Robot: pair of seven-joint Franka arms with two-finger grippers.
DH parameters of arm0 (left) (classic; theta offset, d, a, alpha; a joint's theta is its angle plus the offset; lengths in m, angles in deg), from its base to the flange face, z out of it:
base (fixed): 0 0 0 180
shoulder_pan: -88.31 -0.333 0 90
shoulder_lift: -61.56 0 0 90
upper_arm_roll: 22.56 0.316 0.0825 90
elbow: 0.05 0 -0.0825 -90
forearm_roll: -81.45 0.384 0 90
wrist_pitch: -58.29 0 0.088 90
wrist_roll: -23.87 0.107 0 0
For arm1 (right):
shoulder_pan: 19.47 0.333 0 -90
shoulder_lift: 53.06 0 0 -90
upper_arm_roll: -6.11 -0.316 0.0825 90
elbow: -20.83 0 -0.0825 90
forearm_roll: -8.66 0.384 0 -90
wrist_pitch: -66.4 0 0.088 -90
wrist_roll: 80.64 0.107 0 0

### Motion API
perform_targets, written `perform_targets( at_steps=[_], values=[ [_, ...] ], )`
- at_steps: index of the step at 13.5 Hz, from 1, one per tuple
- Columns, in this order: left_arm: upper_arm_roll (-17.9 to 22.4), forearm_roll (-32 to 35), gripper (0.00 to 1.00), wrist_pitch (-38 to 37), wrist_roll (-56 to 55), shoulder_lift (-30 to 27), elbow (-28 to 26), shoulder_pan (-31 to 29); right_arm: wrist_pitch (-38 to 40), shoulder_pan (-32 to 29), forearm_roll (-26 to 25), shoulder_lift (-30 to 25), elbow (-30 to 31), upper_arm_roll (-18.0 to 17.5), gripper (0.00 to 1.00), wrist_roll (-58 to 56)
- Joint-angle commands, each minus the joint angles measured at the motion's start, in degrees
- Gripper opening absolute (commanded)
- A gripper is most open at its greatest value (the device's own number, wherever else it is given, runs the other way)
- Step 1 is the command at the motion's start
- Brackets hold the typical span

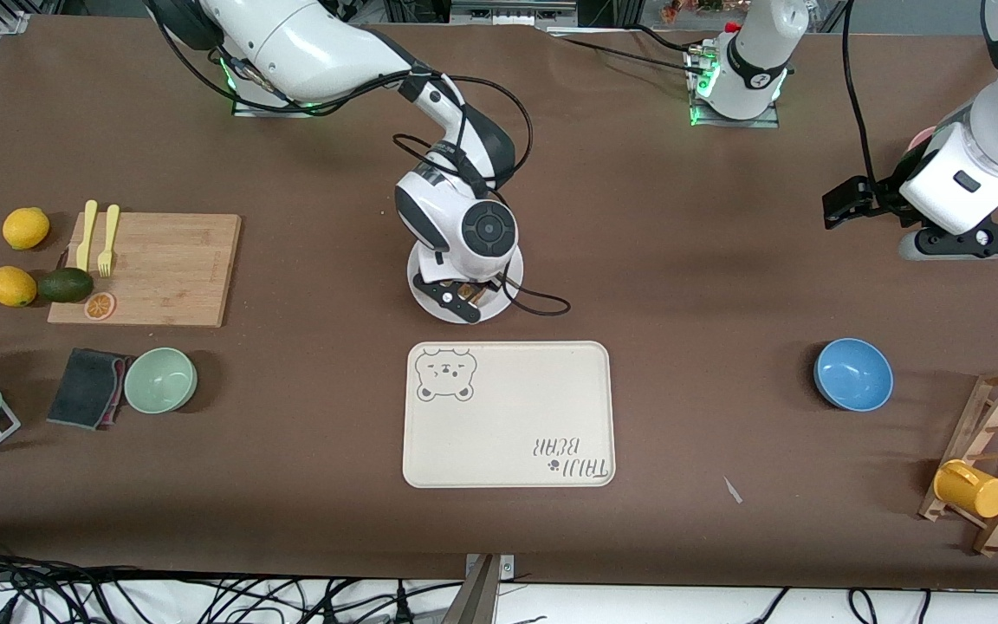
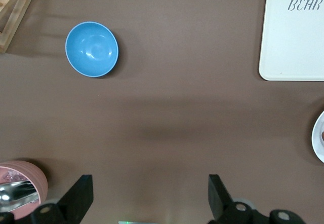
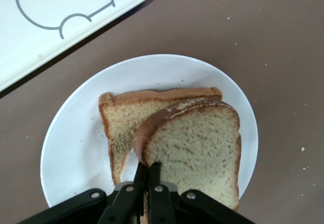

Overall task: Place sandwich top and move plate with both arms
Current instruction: 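Lower the bread onto the egg slice and open the right gripper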

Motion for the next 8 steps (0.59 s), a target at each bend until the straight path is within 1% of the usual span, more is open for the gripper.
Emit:
perform_targets(
  at_steps=[1,2,3,4,5,8],
  values=[
    [0.1,-1.3,1.0,0.5,0.3,-0.8,-0.8,-0.2,-0.2,1.2,-1.0,1.6,-2.1,0.3,0.0,1.4],
    [0.1,-1.3,1.0,0.6,0.3,-0.8,-0.8,-0.1,-0.1,1.2,-1.0,1.6,-2.1,0.3,0.0,1.4],
    [0.1,-1.3,1.0,0.5,0.3,-0.8,-0.8,-0.1,0.0,1.2,-1.1,1.5,-2.1,0.3,0.6,1.2],
    [0.1,-1.3,1.0,0.5,0.3,-0.8,-0.8,-0.1,0.0,1.4,-2.0,1.4,-2.1,0.3,1.0,1.2],
    [0.1,-1.3,1.0,0.6,0.3,-0.8,-0.8,-0.1,0.3,1.2,-3.9,1.0,-2.3,0.3,1.0,0.3],
    [0.1,-1.3,1.0,0.5,0.3,-0.8,-0.8,-0.2,1.1,-0.6,-4.2,-1.3,-2.4,0.3,1.0,-2.4]
  ],
)
